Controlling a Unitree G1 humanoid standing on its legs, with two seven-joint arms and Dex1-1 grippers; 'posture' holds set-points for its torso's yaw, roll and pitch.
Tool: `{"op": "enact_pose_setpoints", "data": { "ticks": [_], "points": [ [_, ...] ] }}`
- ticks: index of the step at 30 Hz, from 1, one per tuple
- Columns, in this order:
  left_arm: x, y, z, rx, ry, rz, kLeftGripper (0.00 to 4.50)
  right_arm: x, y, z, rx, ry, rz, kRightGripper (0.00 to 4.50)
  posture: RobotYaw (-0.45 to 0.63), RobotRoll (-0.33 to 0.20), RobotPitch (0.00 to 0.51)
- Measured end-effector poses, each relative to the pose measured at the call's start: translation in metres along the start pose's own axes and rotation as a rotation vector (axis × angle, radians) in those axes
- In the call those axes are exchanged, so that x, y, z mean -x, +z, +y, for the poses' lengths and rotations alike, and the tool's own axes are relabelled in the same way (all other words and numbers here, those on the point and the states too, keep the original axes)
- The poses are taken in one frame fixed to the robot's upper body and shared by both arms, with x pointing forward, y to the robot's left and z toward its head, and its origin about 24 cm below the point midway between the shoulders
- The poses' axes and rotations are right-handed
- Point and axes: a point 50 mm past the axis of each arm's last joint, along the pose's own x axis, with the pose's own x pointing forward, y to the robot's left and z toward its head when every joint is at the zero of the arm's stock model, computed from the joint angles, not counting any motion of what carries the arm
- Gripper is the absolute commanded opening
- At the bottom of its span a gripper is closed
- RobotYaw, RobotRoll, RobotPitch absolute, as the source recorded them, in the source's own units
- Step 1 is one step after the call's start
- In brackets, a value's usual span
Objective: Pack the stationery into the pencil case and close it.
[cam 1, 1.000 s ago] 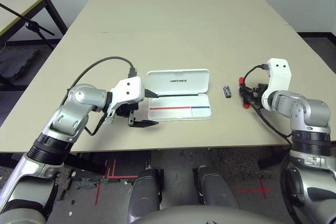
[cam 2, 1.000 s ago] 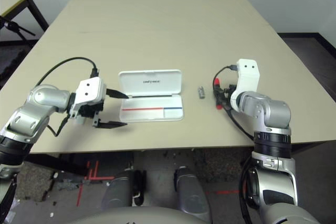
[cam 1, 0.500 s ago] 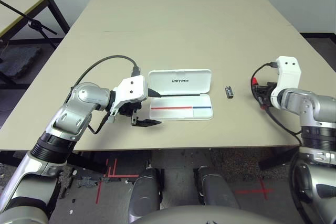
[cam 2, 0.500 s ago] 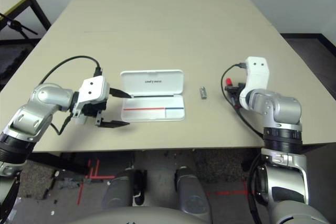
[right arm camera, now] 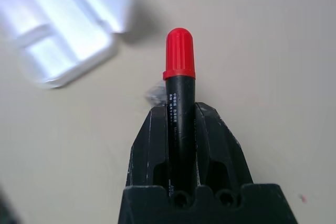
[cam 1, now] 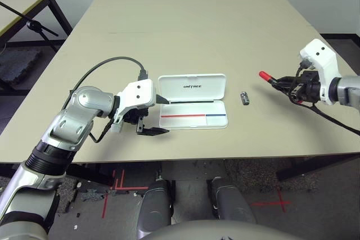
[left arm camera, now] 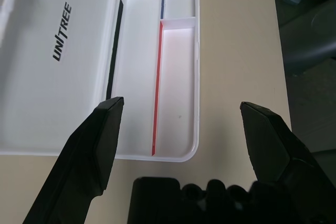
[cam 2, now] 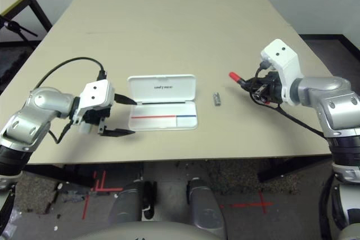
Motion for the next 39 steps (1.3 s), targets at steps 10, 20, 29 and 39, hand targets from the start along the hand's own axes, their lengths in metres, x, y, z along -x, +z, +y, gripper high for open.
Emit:
{"op": "enact_pose_setpoints", "data": {
  "ticks": [10, 20, 29, 39],
  "points": [
    [0.005, 0.004, 0.003, 0.008, 0.016, 0.018, 4.5, -0.047, 0.034, 0.023, 0.141, 0.269, -0.063, 0.47, -0.11, 0.0, 0.096],
    [0.005, -0.002, 0.0, 0.025, 0.037, 0.026, 4.5, -0.098, 0.056, 0.029, 0.234, 0.311, -0.087, 0.47, -0.07, 0.0, 0.089],
    [0.008, -0.004, -0.002, 0.03, 0.061, 0.03, 4.5, -0.127, 0.07, 0.035, 0.303, 0.338, -0.109, 0.47, -0.05, 0.0, 0.084],
    [0.008, -0.005, -0.003, 0.034, 0.07, 0.03, 4.5, -0.145, 0.069, 0.047, 0.325, 0.39, -0.113, 0.47, -0.05, 0.0, 0.079]
  ]
}}
